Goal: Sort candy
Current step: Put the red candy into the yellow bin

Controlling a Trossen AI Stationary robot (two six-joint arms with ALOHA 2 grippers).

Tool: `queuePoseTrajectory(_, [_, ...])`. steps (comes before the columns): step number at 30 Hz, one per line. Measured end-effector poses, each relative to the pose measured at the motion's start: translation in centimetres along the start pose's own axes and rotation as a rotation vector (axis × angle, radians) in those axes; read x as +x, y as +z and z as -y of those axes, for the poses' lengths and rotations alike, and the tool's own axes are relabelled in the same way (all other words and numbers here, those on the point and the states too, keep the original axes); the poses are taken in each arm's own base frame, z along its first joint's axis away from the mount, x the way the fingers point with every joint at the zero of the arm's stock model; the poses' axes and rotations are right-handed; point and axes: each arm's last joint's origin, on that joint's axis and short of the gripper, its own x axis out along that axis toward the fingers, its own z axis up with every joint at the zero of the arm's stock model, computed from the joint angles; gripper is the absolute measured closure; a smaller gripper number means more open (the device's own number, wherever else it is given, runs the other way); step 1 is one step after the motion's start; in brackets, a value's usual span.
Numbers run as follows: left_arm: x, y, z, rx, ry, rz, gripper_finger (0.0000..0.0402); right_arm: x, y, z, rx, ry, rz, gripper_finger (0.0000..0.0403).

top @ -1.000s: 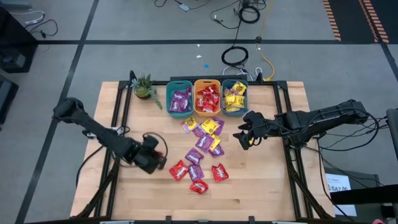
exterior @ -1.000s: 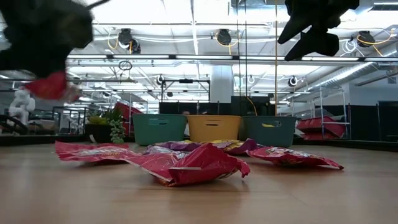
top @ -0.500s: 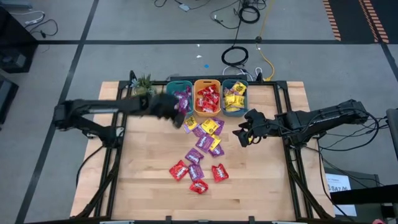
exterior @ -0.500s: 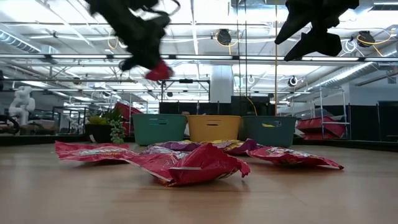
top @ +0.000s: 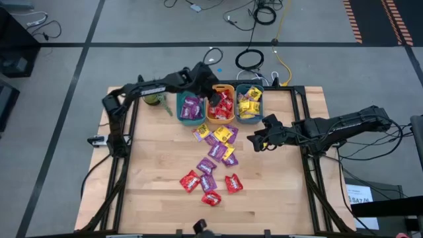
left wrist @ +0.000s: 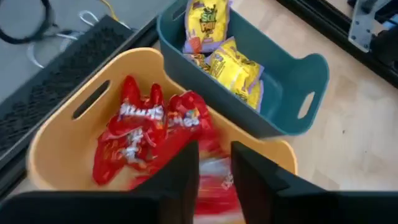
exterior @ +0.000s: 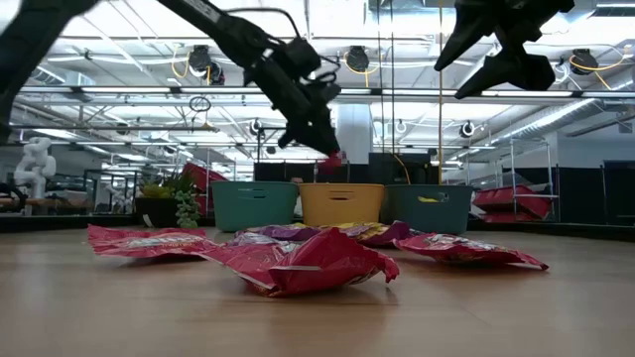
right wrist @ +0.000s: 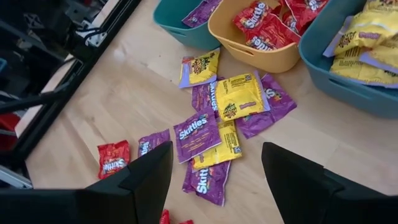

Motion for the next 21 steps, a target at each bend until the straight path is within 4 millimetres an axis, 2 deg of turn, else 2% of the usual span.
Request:
queuePoseTrajectory(4, [1.3, 0.7, -0.7, -0.022, -0.05, -0.075, 0.0266, 0.0, 0.0, 0.0, 0.029, -0.001, 0.0, 0.0165])
queuePoseTrajectory(8, [2.0, 1.1, -0.8, 0.001, -0.054, -0.099, 0.0244, 0.0, 0.0, 0.0, 0.039, -0.003, -0.001, 0.0165])
queuePoseTrajectory(21, [1.1, 2.5, -0.4, 0.031, -0.054, -0.063, 0.0237, 0.0, 0.0, 0.1, 0.036, -0.006, -0.007, 0.0165])
